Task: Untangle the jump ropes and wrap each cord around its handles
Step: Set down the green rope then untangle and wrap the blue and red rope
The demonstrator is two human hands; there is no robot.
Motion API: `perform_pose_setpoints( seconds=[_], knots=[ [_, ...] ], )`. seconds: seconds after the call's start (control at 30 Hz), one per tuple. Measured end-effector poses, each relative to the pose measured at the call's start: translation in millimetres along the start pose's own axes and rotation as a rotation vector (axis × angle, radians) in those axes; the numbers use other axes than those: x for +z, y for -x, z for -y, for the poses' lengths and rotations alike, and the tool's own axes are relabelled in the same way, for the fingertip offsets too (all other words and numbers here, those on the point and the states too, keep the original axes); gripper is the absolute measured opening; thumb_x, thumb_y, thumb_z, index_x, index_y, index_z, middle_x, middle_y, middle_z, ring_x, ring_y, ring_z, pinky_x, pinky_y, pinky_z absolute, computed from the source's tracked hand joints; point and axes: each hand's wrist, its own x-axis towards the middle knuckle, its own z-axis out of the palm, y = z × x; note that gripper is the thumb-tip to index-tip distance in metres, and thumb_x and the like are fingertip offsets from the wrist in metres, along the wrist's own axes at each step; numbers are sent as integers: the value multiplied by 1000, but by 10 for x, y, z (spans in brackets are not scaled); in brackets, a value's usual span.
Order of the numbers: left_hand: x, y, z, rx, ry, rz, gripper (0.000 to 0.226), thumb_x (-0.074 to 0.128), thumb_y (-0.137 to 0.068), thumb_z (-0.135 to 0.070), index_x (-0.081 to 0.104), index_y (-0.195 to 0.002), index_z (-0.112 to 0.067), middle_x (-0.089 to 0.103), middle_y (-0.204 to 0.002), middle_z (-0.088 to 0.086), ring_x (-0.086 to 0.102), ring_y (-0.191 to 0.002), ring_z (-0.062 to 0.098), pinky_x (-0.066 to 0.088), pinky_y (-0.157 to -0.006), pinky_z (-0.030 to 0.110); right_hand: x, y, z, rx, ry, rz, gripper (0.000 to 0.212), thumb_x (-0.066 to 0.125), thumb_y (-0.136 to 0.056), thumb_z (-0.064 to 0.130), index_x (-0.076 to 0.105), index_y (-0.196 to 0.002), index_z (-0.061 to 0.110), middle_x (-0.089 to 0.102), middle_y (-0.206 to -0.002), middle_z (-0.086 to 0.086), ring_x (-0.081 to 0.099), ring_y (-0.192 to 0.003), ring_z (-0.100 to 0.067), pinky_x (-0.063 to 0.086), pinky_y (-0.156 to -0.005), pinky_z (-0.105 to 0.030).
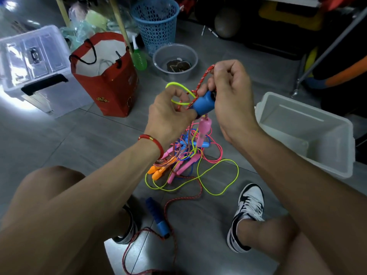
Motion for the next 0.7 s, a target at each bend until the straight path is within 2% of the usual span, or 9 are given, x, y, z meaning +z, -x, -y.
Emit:
perform_pose_setpoints(
  seconds=[0.03,0.1,0.23,0.3,0.37,0.47,0.53,0.6,0.7],
  knots=[
    [-3,15,-8,80,-107,-8,32,74,-64,-17,56,-91,-19,61,-60,4,54,-52,20,50,-54,30,-5,-43,-7,30,-22,-51,21,40,-104,11,48,-85,14,48,-65,-2,59,-57,-19,53,-60,-36],
    [11,47,-12,218,-285,-37,34,71,-68,-14,53,-96,-19,53,-58,-2,48,-52,17,43,-54,30,-28,-152,-36,135,-114,-151,25,39,-104,7,45,-81,10,46,-62,-5,55,-49,-18,50,-54,-32],
    [35,74,-14,303,-486,-80,39,62,-72,-19,48,-108,-26,56,-68,1,55,-70,35,45,-60,40,-94,-293,-92,362,-261,-270,41,35,-107,8,42,-66,8,47,-45,-2,49,-44,-21,45,-52,-27],
    [21,57,23,362,-534,-86,40,55,-73,-23,49,-112,-29,55,-75,3,54,-73,35,46,-62,42,-126,-327,-87,436,-399,-318,42,35,-105,5,40,-64,8,43,-47,-5,47,-42,-19,45,-52,-28],
    [-1,35,45,384,-546,-97,45,52,-73,-20,51,-117,-33,51,-76,1,51,-77,32,47,-71,43,-157,-354,-84,523,-562,-349,39,35,-103,1,40,-65,8,41,-47,-4,45,-39,-16,46,-53,-29],
    [-8,37,39,387,-550,-79,60,51,-74,-14,47,-129,-38,48,-81,2,49,-81,31,47,-78,46,-196,-371,-101,623,-627,-341,39,32,-103,1,38,-64,9,43,-40,-3,46,-34,-15,49,-56,-30],
    [-5,63,17,383,-451,-38,58,51,-75,-10,49,-129,-31,48,-81,5,50,-77,31,46,-73,43,-205,-363,-116,661,-639,-315,40,32,-104,5,39,-64,8,46,-48,-8,51,-41,-20,52,-57,-30],
    [-6,60,30,354,-330,-25,51,53,-74,-2,51,-121,-22,48,-73,5,47,-70,23,44,-67,40,-186,-348,-126,680,-639,-239,40,38,-107,20,47,-70,8,51,-63,-10,57,-59,-25,55,-64,-33],
    [-27,39,48,255,-248,-32,45,57,-74,1,48,-113,-20,51,-63,7,42,-60,17,43,-64,35,-112,-218,-75,671,-461,-62,29,60,-95,41,58,-86,13,64,-82,-6,62,-75,-19,53,-74,-31]
  ],
)
